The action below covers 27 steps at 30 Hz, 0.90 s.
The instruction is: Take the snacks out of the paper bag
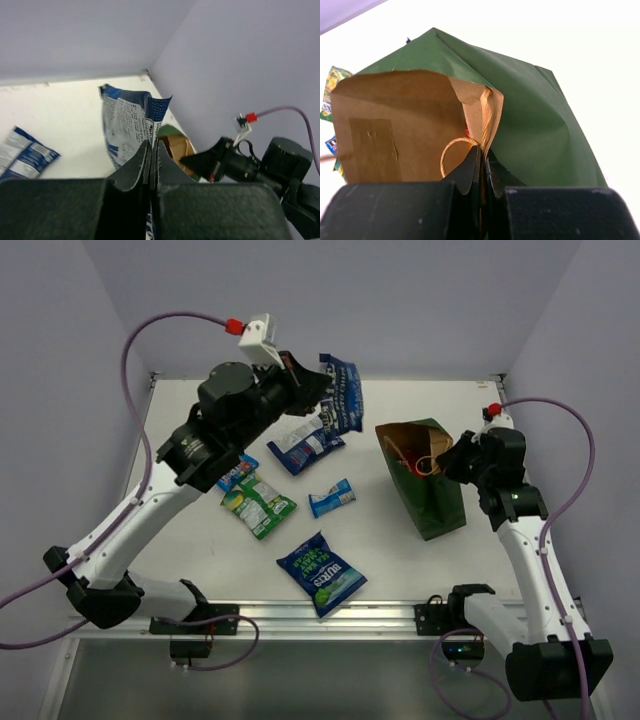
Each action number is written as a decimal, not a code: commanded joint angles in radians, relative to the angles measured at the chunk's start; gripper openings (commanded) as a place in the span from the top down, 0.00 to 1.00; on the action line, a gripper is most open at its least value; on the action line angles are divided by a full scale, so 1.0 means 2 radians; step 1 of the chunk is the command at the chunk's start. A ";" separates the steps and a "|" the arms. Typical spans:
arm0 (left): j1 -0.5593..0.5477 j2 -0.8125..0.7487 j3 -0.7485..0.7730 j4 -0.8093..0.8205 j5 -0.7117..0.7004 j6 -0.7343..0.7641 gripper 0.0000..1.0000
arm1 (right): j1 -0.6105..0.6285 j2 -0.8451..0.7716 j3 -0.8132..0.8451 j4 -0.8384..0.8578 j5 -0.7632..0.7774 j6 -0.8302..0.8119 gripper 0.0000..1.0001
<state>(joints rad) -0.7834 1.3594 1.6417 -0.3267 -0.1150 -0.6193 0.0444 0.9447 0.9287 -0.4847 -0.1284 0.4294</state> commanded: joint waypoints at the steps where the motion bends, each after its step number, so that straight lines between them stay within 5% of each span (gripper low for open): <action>1: 0.010 -0.021 0.044 -0.032 -0.073 0.074 1.00 | -0.005 -0.001 -0.013 -0.056 0.033 -0.002 1.00; 10: 0.021 0.027 0.018 0.025 -0.040 0.112 1.00 | -0.005 -0.031 0.046 -0.090 0.020 -0.037 1.00; 18: 0.028 0.176 0.028 0.147 0.028 0.094 1.00 | -0.005 -0.054 0.078 -0.097 0.001 -0.069 1.00; 27: 0.060 0.373 0.031 0.380 0.149 -0.051 1.00 | -0.005 -0.079 0.067 -0.091 -0.012 -0.090 1.00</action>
<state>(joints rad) -0.6968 2.0399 1.6917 0.1638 0.0685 -0.5762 0.0383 0.8085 1.0477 -0.6838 -0.1249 0.2867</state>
